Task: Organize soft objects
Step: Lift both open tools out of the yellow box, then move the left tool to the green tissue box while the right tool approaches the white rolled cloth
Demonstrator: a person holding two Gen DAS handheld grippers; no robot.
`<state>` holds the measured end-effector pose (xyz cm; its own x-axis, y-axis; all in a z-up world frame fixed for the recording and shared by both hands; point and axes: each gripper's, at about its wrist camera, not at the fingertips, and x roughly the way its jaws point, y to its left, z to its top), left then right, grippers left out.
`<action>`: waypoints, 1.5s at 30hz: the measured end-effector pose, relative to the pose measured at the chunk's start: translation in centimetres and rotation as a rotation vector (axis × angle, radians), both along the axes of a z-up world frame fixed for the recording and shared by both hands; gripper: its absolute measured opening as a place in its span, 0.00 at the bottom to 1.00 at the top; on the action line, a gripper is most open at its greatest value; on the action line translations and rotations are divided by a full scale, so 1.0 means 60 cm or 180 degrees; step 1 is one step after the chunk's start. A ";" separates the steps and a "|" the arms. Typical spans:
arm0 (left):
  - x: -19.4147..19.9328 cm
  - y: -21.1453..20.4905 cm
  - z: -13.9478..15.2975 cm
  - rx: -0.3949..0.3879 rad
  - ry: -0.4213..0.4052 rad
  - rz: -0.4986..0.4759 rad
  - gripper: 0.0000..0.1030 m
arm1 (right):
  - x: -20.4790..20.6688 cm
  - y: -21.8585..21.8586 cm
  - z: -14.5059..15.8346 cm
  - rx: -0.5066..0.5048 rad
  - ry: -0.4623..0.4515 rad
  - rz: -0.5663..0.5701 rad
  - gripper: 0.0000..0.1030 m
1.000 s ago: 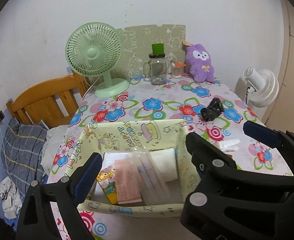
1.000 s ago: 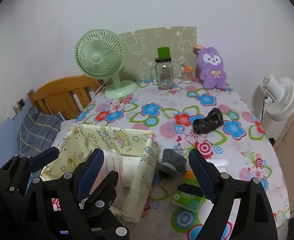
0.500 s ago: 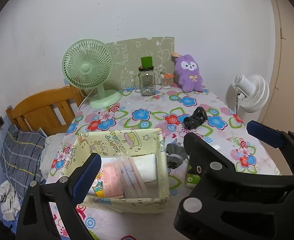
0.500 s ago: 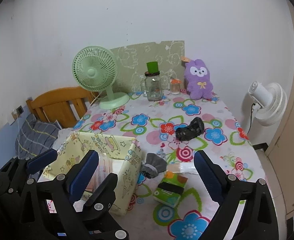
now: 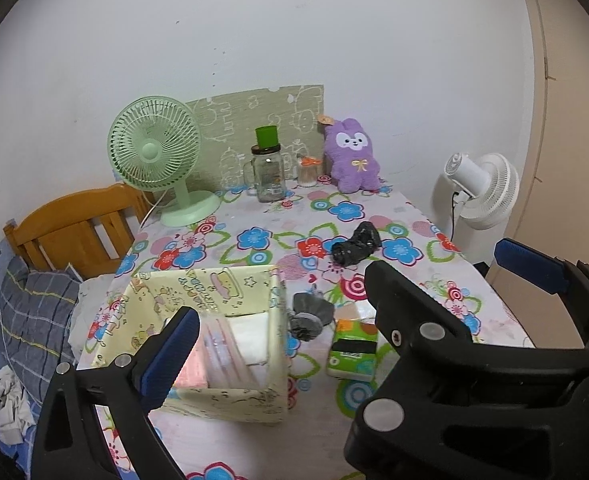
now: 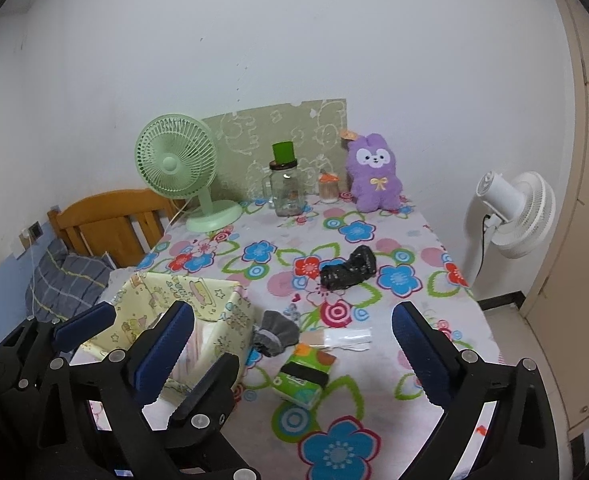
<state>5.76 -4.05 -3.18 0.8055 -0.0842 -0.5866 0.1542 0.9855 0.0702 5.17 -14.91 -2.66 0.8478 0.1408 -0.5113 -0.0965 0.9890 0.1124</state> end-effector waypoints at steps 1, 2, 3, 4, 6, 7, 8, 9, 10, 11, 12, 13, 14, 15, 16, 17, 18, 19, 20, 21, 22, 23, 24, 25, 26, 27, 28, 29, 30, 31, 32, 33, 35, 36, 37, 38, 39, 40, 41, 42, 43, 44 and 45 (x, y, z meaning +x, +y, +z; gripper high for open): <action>-0.001 -0.004 0.000 -0.0005 -0.0001 -0.0004 0.98 | -0.002 -0.003 0.000 -0.0004 -0.0005 -0.0005 0.98; -0.003 -0.008 0.000 -0.0008 0.0001 -0.0013 0.98 | -0.004 -0.007 0.001 -0.0006 -0.0012 -0.0009 0.98; -0.004 -0.012 0.000 -0.0005 0.0004 -0.0021 0.98 | -0.005 -0.010 0.001 -0.0008 -0.0015 -0.0012 0.98; -0.003 -0.015 -0.001 -0.0002 0.0008 -0.0020 0.98 | -0.007 -0.014 0.000 -0.0011 -0.0015 -0.0016 0.98; -0.003 -0.023 -0.003 0.0005 0.0023 -0.0011 0.98 | -0.009 -0.021 -0.001 -0.0011 -0.0013 -0.0027 0.98; -0.002 -0.025 -0.004 0.0006 0.0038 -0.0007 0.98 | -0.010 -0.024 -0.002 -0.0012 -0.0011 -0.0032 0.98; -0.001 -0.028 -0.005 0.0001 0.0047 -0.0011 0.98 | -0.011 -0.029 -0.003 -0.0011 -0.0013 -0.0038 0.98; 0.000 -0.032 -0.008 -0.0001 0.0057 -0.0022 0.98 | -0.012 -0.032 -0.004 -0.0012 -0.0019 -0.0040 0.98; 0.001 -0.035 -0.010 0.0000 0.0065 -0.0034 0.98 | -0.012 -0.036 -0.006 -0.0021 -0.0025 -0.0049 0.98; 0.001 -0.038 -0.012 0.0003 0.0072 -0.0044 0.98 | -0.012 -0.039 -0.008 -0.0034 -0.0028 -0.0064 0.98; 0.002 -0.042 -0.015 0.0005 0.0079 -0.0052 0.98 | -0.012 -0.043 -0.011 -0.0044 -0.0024 -0.0079 0.98; 0.003 -0.045 -0.018 0.0002 0.0083 -0.0063 0.98 | -0.012 -0.046 -0.013 -0.0049 -0.0013 -0.0089 0.98; 0.003 -0.049 -0.022 -0.0001 0.0085 -0.0079 0.98 | -0.011 -0.050 -0.017 -0.0050 0.0005 -0.0096 0.98; 0.005 -0.053 -0.026 0.0002 0.0090 -0.0090 0.98 | -0.010 -0.054 -0.020 -0.0050 0.0021 -0.0100 0.98; 0.006 -0.058 -0.029 0.0006 0.0096 -0.0098 0.98 | -0.009 -0.058 -0.024 -0.0054 0.0040 -0.0105 0.98; 0.008 -0.062 -0.034 0.0012 0.0106 -0.0116 0.98 | -0.008 -0.060 -0.028 -0.0057 0.0057 -0.0107 0.98; 0.009 -0.065 -0.036 0.0017 0.0116 -0.0126 0.98 | -0.005 -0.065 -0.032 -0.0060 0.0077 -0.0108 0.98; 0.010 -0.069 -0.040 0.0018 0.0130 -0.0143 0.98 | -0.004 -0.067 -0.035 -0.0065 0.0088 -0.0109 0.98; 0.011 -0.070 -0.042 0.0016 0.0142 -0.0156 0.98 | -0.003 -0.070 -0.038 -0.0071 0.0096 -0.0112 0.98; 0.013 -0.073 -0.046 0.0015 0.0163 -0.0170 0.98 | -0.002 -0.073 -0.041 -0.0077 0.0103 -0.0118 0.98; 0.016 -0.076 -0.049 0.0013 0.0183 -0.0181 0.98 | 0.000 -0.076 -0.044 -0.0087 0.0115 -0.0130 0.98; 0.019 -0.079 -0.054 0.0004 0.0212 -0.0201 0.98 | 0.002 -0.079 -0.048 -0.0089 0.0129 -0.0140 0.98; 0.022 -0.081 -0.056 -0.0002 0.0229 -0.0216 0.98 | 0.003 -0.081 -0.051 -0.0087 0.0145 -0.0145 0.98; 0.024 -0.084 -0.061 -0.0005 0.0249 -0.0237 0.98 | 0.005 -0.084 -0.055 -0.0082 0.0161 -0.0149 0.98; 0.026 -0.087 -0.065 -0.0003 0.0262 -0.0255 0.98 | 0.007 -0.087 -0.059 -0.0084 0.0175 -0.0157 0.98; 0.029 -0.089 -0.069 0.0002 0.0274 -0.0270 0.98 | 0.009 -0.089 -0.063 -0.0090 0.0188 -0.0168 0.98; 0.032 -0.093 -0.074 0.0014 0.0290 -0.0277 0.98 | 0.012 -0.091 -0.068 -0.0101 0.0201 -0.0183 0.98; 0.035 -0.096 -0.079 0.0023 0.0311 -0.0285 0.98 | 0.014 -0.093 -0.071 -0.0106 0.0212 -0.0194 0.98; 0.038 -0.098 -0.083 0.0026 0.0332 -0.0296 0.98 | 0.016 -0.096 -0.076 -0.0109 0.0225 -0.0204 0.98; 0.042 -0.100 -0.088 0.0027 0.0361 -0.0308 0.97 | 0.019 -0.099 -0.082 -0.0102 0.0241 -0.0212 0.98; 0.045 -0.103 -0.092 0.0025 0.0395 -0.0323 0.97 | 0.022 -0.100 -0.085 -0.0095 0.0253 -0.0217 0.98; 0.049 -0.105 -0.097 0.0018 0.0424 -0.0344 0.97 | 0.025 -0.103 -0.090 -0.0082 0.0269 -0.0224 0.98; 0.055 -0.110 -0.106 0.0022 0.0466 -0.0373 0.96 | 0.030 -0.108 -0.099 -0.0050 0.0301 -0.0238 0.98; 0.057 -0.111 -0.110 0.0031 0.0479 -0.0378 0.96 | 0.033 -0.110 -0.104 -0.0039 0.0318 -0.0247 0.98; 0.060 -0.113 -0.113 0.0040 0.0494 -0.0382 0.95 | 0.037 -0.112 -0.109 -0.0031 0.0338 -0.0254 0.98; 0.063 -0.114 -0.119 0.0049 0.0518 -0.0387 0.95 | 0.040 -0.113 -0.115 -0.0026 0.0365 -0.0258 0.98; 0.066 -0.115 -0.122 0.0050 0.0536 -0.0389 0.95 | 0.043 -0.114 -0.119 -0.0021 0.0385 -0.0260 0.98; 0.069 -0.114 -0.125 0.0048 0.0555 -0.0388 0.94 | 0.046 -0.116 -0.123 -0.0015 0.0400 -0.0262 0.98; 0.073 -0.114 -0.130 0.0044 0.0579 -0.0378 0.94 | 0.049 -0.117 -0.127 -0.0011 0.0423 -0.0267 0.98; 0.075 -0.113 -0.133 0.0040 0.0592 -0.0365 0.93 | 0.052 -0.117 -0.131 -0.0011 0.0440 -0.0269 0.98; 0.078 -0.112 -0.138 0.0034 0.0609 -0.0353 0.92 | 0.055 -0.117 -0.134 -0.0013 0.0455 -0.0271 0.98; 0.081 -0.112 -0.142 0.0030 0.0633 -0.0351 0.91 | 0.059 -0.117 -0.138 -0.0021 0.0478 -0.0270 0.98; 0.085 -0.111 -0.146 0.0030 0.0657 -0.0355 0.90 | 0.063 -0.117 -0.142 -0.0029 0.0494 -0.0273 0.98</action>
<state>10.84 -10.73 -11.91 0.6543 -0.1597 -0.7392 0.2742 0.9610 0.0350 8.95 -21.92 -11.19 0.7673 0.0660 -0.6378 0.0062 0.9939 0.1104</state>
